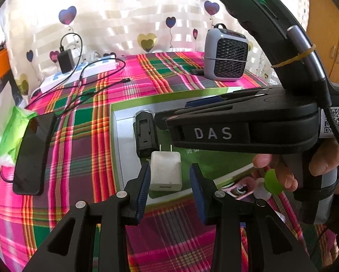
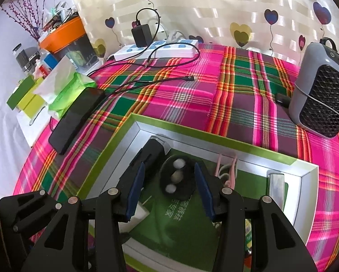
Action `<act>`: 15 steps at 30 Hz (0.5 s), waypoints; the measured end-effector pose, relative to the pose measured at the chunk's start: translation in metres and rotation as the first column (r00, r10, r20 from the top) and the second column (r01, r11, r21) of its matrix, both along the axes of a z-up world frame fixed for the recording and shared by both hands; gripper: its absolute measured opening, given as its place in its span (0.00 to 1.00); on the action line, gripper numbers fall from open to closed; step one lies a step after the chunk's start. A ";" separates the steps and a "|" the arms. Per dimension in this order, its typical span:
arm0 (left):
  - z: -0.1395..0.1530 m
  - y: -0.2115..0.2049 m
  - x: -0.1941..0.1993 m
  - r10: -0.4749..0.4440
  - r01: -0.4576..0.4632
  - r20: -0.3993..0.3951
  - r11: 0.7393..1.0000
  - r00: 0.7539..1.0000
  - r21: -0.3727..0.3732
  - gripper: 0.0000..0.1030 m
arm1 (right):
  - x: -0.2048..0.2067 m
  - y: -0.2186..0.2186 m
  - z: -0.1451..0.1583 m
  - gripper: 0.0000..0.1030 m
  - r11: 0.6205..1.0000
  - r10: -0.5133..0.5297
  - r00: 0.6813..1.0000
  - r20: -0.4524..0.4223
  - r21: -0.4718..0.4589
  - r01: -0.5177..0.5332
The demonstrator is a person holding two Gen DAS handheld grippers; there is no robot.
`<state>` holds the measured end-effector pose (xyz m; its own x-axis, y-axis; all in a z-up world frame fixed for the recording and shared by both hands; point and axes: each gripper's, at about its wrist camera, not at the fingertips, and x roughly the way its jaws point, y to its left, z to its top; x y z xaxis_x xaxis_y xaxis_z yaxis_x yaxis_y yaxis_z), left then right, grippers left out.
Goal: Organize rigid objects
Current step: 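Open left gripper releasing the charger while right gripper releases the puck in the box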
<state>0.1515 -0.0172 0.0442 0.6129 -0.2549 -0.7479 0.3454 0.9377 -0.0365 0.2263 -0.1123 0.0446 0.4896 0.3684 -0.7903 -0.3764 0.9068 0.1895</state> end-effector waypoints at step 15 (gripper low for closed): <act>0.017 0.015 -0.035 0.020 -0.018 0.044 0.999 0.999 -0.046 0.34 | -0.051 -0.023 0.023 0.46 0.997 -0.052 0.997 0.064 0.057 0.049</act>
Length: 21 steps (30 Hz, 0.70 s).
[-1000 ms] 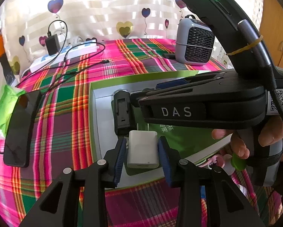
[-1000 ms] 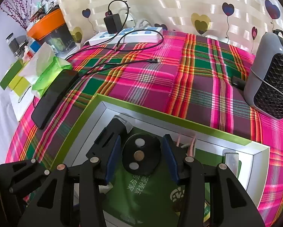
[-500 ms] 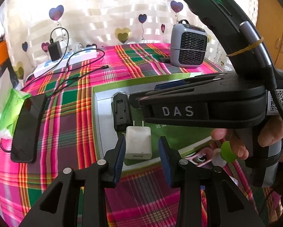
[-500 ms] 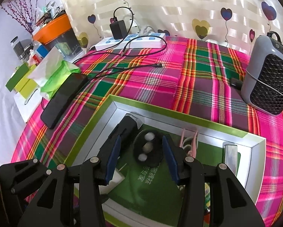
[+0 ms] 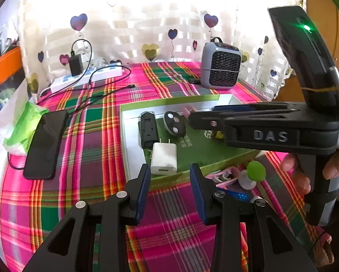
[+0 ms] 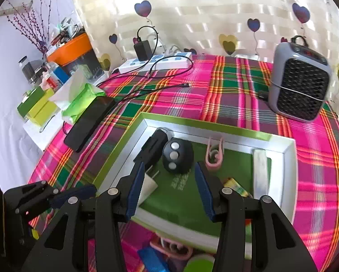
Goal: Organize rigid objects
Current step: 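Open left gripper releasing the charger while right gripper releases the puck in the box, then withdraw both tools from the box back toward the remaining items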
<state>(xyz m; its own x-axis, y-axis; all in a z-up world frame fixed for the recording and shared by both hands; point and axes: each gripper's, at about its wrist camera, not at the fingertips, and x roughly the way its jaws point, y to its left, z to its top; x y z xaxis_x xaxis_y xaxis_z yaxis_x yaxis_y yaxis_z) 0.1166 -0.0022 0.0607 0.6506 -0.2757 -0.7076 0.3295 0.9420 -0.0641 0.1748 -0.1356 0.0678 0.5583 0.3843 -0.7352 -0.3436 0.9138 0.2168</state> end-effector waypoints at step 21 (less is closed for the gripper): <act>-0.015 -0.003 -0.036 -0.074 0.072 -0.047 0.996 0.996 -0.045 0.34 | -0.101 -0.036 -0.015 0.46 0.995 -0.097 0.995 0.030 -0.021 0.098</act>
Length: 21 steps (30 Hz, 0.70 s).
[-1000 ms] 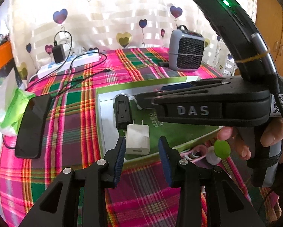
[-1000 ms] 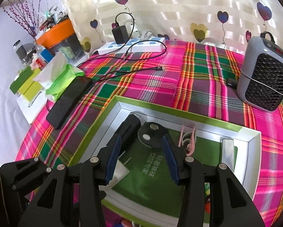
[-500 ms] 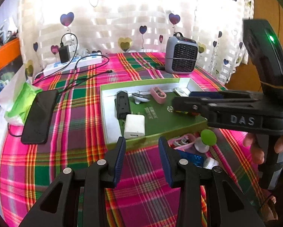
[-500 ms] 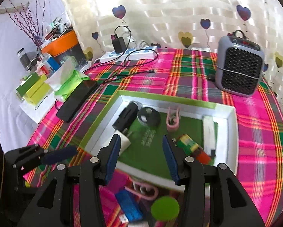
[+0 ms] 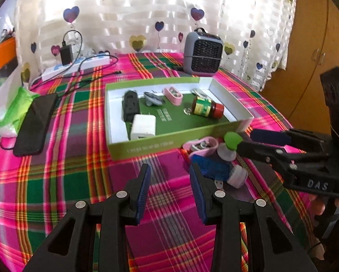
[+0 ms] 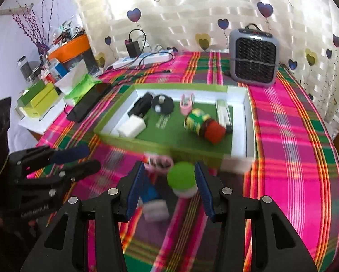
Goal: Organize rigid objects
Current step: 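Withdraw both tools from the box back toward the remaining items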
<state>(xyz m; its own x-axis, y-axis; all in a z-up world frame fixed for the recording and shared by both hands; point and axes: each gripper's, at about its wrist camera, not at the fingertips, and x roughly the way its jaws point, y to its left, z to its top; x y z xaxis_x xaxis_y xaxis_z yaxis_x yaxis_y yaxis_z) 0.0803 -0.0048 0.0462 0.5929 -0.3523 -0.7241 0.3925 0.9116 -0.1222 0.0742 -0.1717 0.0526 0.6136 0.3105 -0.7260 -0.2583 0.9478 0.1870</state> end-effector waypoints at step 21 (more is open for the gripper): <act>-0.015 -0.006 0.003 -0.044 0.040 -0.081 0.998 0.996 -0.050 0.34 | -0.016 0.016 -0.036 0.46 0.994 0.085 0.994 -0.063 -0.062 -0.089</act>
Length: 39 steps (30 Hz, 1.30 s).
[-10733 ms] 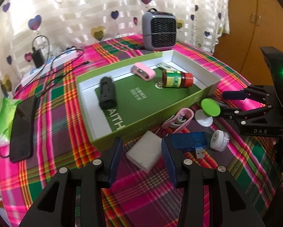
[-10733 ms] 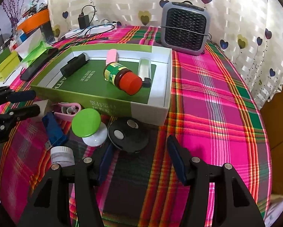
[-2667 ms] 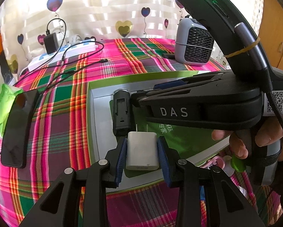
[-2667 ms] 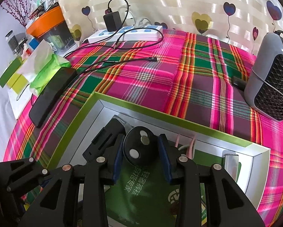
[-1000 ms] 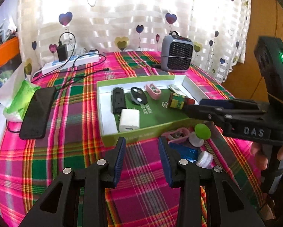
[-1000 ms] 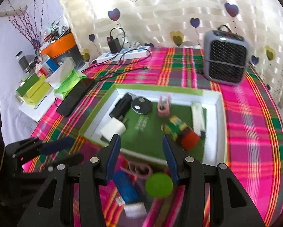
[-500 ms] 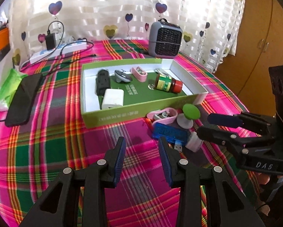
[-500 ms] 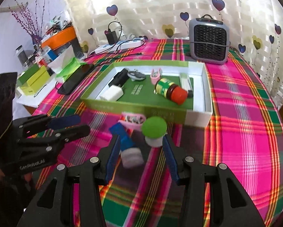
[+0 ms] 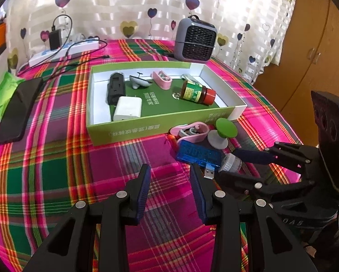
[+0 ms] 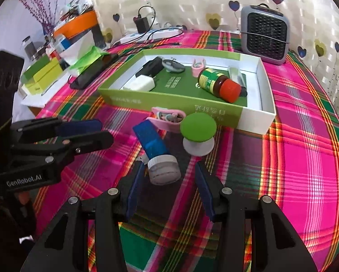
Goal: Organize rigid objects
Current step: 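Withdraw both tools from the box back toward the remaining items, then move left tool onto the blue USB stick while right tool reaches the small white jar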
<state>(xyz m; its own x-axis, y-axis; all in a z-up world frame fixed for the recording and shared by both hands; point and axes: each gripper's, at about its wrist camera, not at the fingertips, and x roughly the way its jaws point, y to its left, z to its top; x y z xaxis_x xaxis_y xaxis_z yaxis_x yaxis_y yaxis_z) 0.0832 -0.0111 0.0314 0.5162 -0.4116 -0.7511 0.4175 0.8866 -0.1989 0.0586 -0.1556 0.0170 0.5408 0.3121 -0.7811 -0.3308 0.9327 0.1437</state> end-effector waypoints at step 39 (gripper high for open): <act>-0.008 -0.026 0.004 -0.169 0.163 -0.041 0.978 0.985 -0.127 0.34 | -0.008 -0.028 -0.001 0.28 0.997 -0.052 0.997 0.050 -0.061 0.055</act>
